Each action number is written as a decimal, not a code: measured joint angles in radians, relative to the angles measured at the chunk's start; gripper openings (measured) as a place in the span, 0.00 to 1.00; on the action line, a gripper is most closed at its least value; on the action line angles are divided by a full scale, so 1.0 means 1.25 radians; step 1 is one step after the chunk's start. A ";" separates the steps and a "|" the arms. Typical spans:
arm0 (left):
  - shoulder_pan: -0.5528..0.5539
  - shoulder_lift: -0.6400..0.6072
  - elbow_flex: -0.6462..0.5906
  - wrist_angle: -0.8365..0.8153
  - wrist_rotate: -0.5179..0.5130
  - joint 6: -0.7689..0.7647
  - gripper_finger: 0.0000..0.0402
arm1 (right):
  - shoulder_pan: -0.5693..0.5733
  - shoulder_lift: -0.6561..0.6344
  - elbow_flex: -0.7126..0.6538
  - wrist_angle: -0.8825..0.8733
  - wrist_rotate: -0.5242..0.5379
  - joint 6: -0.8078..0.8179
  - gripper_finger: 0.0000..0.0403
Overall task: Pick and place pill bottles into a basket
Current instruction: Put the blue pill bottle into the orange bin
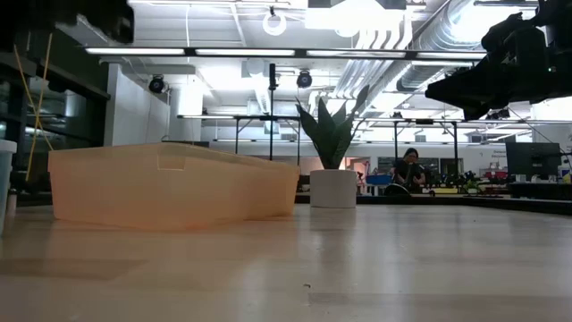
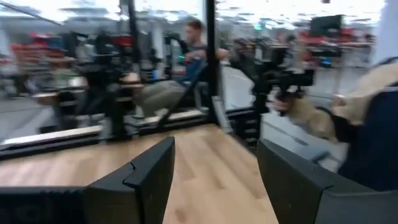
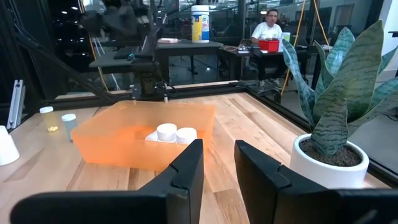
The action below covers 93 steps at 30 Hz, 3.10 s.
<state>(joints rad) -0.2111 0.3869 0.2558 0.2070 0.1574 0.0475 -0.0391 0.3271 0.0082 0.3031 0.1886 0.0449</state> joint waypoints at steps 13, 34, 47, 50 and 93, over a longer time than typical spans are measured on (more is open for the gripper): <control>-0.203 0.284 0.259 -0.295 -0.184 -0.113 0.64 | 0.000 0.000 0.000 0.000 0.012 0.000 0.21; -0.356 0.640 0.341 -0.337 -0.220 -0.365 0.64 | 0.000 0.000 0.000 -0.030 -0.001 0.000 0.21; -0.355 0.709 0.341 -0.441 -0.217 -0.504 0.64 | 0.000 0.000 0.000 -0.030 -0.001 0.000 0.21; -0.355 0.727 0.341 -0.445 -0.217 -0.505 0.64 | 0.000 0.000 0.000 -0.030 -0.001 0.000 0.21; -0.355 0.799 0.340 -0.437 -0.213 -0.610 0.50 | 0.000 0.000 0.000 -0.030 -0.001 0.000 0.21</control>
<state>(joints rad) -0.6548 1.3856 0.6811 -0.3389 -0.1089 -0.7151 -0.0390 0.3271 0.0078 0.2657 0.1875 0.0446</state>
